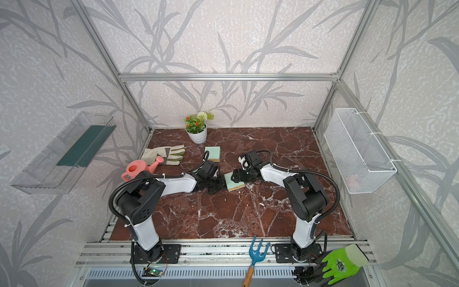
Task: Take out the earrings from the drawer-style jewelry box
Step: Move the jewelry box to the center of the board.
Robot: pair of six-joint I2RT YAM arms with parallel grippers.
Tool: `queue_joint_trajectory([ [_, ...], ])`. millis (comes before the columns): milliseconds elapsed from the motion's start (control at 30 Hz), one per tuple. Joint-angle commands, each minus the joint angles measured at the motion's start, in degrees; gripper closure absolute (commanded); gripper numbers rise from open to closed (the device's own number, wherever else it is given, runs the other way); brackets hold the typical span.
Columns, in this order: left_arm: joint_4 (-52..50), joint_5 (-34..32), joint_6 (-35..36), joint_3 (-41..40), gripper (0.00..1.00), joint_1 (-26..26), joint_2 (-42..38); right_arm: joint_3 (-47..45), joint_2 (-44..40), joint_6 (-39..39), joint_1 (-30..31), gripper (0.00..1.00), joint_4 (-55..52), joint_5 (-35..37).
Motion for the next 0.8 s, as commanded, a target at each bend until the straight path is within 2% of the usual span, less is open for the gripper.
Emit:
queue_joint_trajectory([
  [0, -1.14, -0.01, 2.42, 3.15, 1.0, 1.16, 3.26, 2.39, 1.67, -1.34, 0.13, 0.24, -4.64, -2.84],
  [200, -2.69, 2.34, 3.68, 8.83, 1.0, 2.38, 7.37, 7.15, 4.39, -3.97, -0.94, 0.24, -7.91, -1.83],
  [467, -2.71, 3.3, 3.32, 12.34, 1.0, 2.58, 9.56, 12.33, 6.78, -5.52, -1.64, 0.24, -12.03, -0.24],
  [767, -3.65, 3.82, 3.86, 15.04, 1.0, 2.52, 10.99, 13.57, 7.4, -6.62, -2.15, 0.25, -14.22, 3.11],
])
